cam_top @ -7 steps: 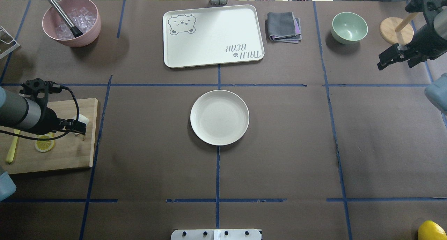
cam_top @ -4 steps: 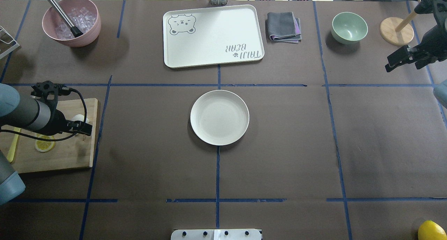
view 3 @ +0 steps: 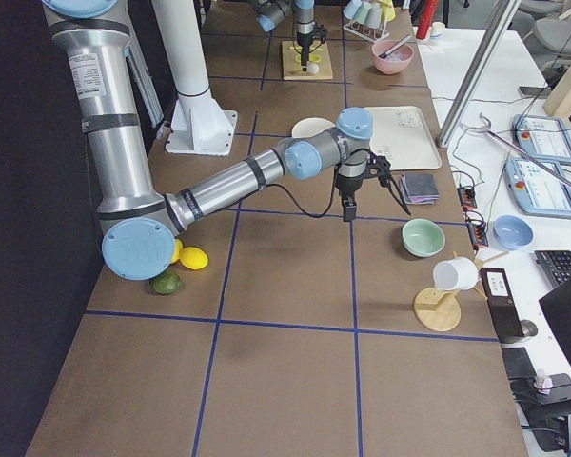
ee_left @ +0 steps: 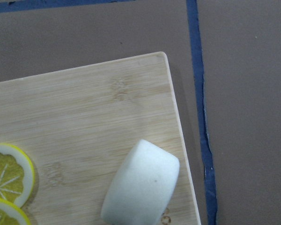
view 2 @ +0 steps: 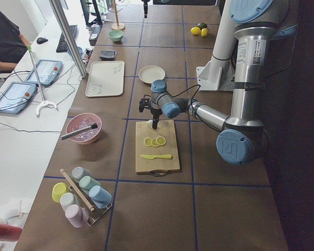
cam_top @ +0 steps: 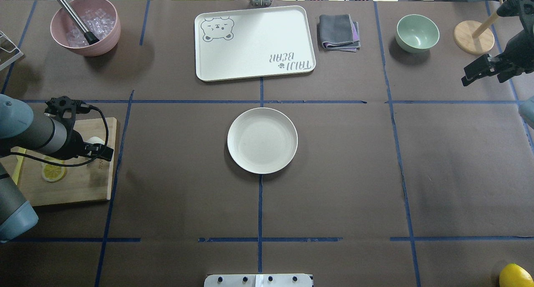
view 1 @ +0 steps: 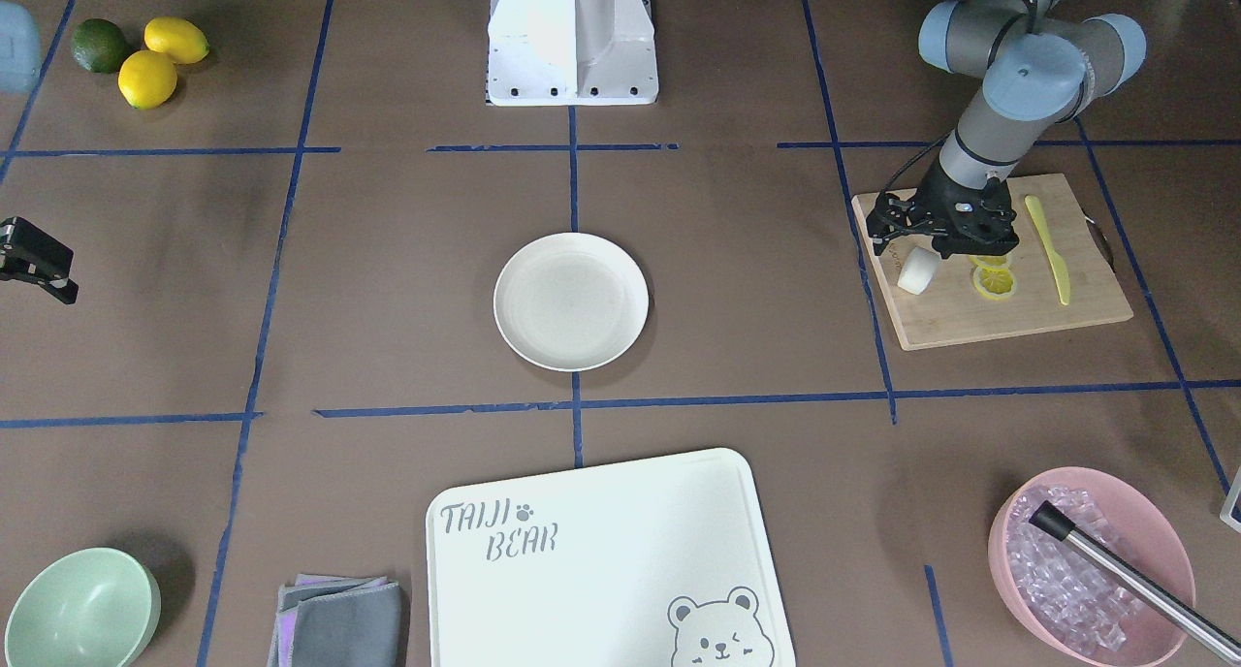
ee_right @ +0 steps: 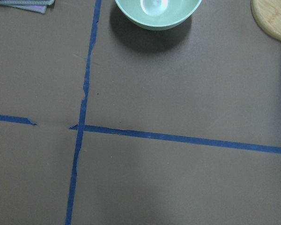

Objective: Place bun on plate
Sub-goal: 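Grasp the white bun on the cutting board with the left gripper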

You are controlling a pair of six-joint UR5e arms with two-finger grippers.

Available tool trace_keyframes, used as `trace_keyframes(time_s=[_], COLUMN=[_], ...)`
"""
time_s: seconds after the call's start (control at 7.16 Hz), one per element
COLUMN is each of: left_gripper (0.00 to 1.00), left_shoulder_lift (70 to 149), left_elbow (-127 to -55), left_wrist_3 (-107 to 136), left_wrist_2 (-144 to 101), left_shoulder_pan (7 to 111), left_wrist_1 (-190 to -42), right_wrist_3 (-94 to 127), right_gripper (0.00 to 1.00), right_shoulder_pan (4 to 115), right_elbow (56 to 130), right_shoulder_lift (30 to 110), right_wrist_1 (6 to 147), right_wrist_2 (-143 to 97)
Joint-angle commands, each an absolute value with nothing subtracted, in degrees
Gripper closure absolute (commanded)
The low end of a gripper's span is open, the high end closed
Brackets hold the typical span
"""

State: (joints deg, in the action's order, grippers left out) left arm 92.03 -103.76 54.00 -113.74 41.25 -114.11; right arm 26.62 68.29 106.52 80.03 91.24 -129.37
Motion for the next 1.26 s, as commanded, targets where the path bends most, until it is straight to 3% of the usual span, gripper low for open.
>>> trace_keyframes(time_s=[0.0,0.42,1.12], left_gripper=[0.03,0.06,0.41], left_shoulder_lift=[92.2,92.46,92.55], left_elbow=[-103.19,-102.66,-102.66], left_wrist_3=[51.87,51.77,51.86], left_wrist_2=[-113.64,-113.64,-113.73], left_shoulder_pan=[41.83,41.92,44.03], left_wrist_1=[-114.0,-113.99,-113.99], right_wrist_3=[26.63,26.72,26.89], right_gripper=[0.0,0.0,0.0], right_shoulder_pan=[68.29,68.29,68.29], right_elbow=[106.61,106.52,106.52], right_shoulder_lift=[80.07,80.07,80.07], right_wrist_1=[91.23,91.23,91.23], right_wrist_2=[-129.37,-129.29,-129.37])
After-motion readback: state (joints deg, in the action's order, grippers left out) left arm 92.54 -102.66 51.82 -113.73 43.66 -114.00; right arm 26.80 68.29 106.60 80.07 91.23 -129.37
